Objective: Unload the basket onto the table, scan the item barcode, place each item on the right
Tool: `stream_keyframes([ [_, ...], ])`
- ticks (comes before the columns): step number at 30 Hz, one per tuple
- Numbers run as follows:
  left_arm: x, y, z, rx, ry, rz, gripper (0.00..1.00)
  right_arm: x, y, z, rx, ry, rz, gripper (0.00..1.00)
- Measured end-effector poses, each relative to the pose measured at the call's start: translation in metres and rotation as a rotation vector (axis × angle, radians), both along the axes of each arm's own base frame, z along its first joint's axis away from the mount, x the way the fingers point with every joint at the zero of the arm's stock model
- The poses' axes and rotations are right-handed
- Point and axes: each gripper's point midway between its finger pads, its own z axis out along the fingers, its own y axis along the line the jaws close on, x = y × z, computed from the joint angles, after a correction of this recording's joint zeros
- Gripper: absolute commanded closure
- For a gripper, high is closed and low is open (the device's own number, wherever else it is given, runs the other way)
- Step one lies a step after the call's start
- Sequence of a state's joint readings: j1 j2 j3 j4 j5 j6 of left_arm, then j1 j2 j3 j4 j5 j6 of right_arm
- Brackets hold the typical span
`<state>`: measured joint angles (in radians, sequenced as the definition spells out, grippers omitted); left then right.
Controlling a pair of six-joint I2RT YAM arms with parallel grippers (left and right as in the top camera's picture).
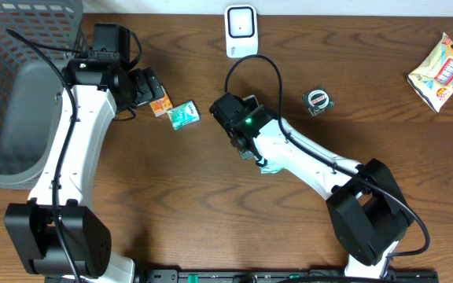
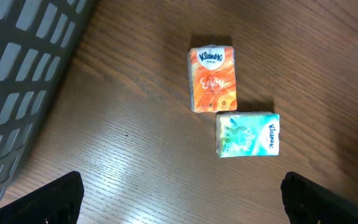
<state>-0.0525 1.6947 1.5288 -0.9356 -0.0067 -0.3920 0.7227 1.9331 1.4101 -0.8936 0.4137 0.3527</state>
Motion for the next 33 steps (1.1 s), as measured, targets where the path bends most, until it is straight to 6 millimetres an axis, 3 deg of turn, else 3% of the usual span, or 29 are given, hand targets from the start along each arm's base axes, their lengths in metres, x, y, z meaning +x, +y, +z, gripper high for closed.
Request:
stream_keyframes([
  [4,0.0,0.0,0.0,0.0,0.0,0.0,0.0,-0.003,0.001,-0.001,0.013,0.016,-0.002,0.9],
  [11,0.0,0.0,0.0,0.0,0.0,0.0,0.0,0.008,-0.006,0.008,0.064,0.04,-0.049,0.52],
  [14,0.0,0.0,0.0,0.0,0.0,0.0,0.0,0.012,-0.011,0.007,0.099,0.06,-0.074,0.43],
  [20,0.0,0.0,0.0,0.0,0.0,0.0,0.0,0.012,-0.013,0.004,0.151,0.1,-0.094,0.46],
  [25,0.0,0.0,0.0,0.0,0.0,0.0,0.0,0.012,-0.009,0.003,0.174,0.107,-0.095,0.12],
  [31,0.0,0.0,0.0,0.0,0.0,0.0,0.0,0.013,-0.004,0.004,0.193,0.101,-0.083,0.05],
  [33,0.0,0.0,0.0,0.0,0.0,0.0,0.0,0.014,0.0,0.004,0.209,0.1,-0.077,0.07],
])
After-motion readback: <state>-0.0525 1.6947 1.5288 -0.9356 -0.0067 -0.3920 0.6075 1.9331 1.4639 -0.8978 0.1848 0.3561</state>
